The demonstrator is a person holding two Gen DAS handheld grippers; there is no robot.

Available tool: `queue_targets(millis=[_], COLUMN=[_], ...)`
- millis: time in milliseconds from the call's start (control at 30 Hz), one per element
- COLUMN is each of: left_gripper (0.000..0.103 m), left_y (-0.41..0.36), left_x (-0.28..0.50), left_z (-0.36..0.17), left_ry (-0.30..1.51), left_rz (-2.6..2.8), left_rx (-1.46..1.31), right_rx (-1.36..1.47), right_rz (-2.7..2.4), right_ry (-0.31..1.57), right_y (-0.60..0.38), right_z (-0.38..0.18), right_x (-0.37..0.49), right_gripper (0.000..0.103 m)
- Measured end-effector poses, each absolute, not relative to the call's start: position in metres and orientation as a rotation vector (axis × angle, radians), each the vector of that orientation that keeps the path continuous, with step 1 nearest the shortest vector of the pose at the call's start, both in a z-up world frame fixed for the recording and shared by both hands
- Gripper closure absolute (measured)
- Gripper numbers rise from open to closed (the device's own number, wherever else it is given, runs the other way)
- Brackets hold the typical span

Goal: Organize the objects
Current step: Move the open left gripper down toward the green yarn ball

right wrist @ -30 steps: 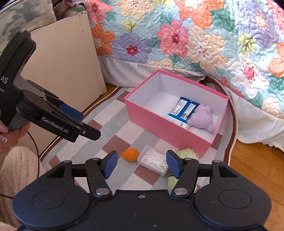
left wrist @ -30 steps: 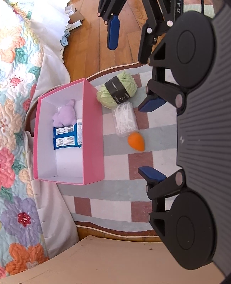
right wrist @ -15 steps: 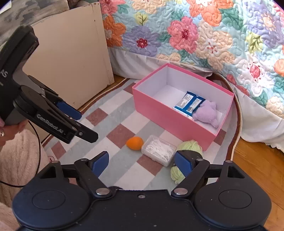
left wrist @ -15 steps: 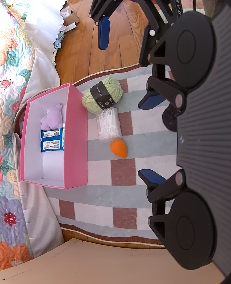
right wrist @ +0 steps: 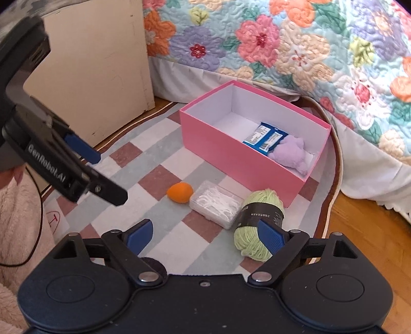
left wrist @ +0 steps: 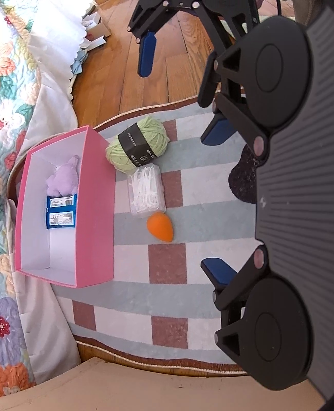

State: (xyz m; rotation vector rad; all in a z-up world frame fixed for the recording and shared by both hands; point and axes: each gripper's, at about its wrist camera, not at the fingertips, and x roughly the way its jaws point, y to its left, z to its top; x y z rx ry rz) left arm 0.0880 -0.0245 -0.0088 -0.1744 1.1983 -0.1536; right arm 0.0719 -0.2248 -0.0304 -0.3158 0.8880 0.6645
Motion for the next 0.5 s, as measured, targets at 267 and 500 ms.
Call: queue_targets(millis=[267, 500], left_gripper=[0.007, 0.007], left_y=[-0.025, -0.035], left_x=[0.097, 0.107], left_z=[-0.028, -0.044], left_ry=[1.145, 1.137], left_rz=[-0.171, -0.171], left_rx=[-0.287, -0.301], right_rx=[-0.317, -0.332], right_rz=[0.603, 0.550], right_ry=[0.873, 0.832], right_y=[-0.234, -0.239], right_z=[-0.050, -0.061], right_x=[0.072, 0.073], right_gripper=[0.012, 0.012])
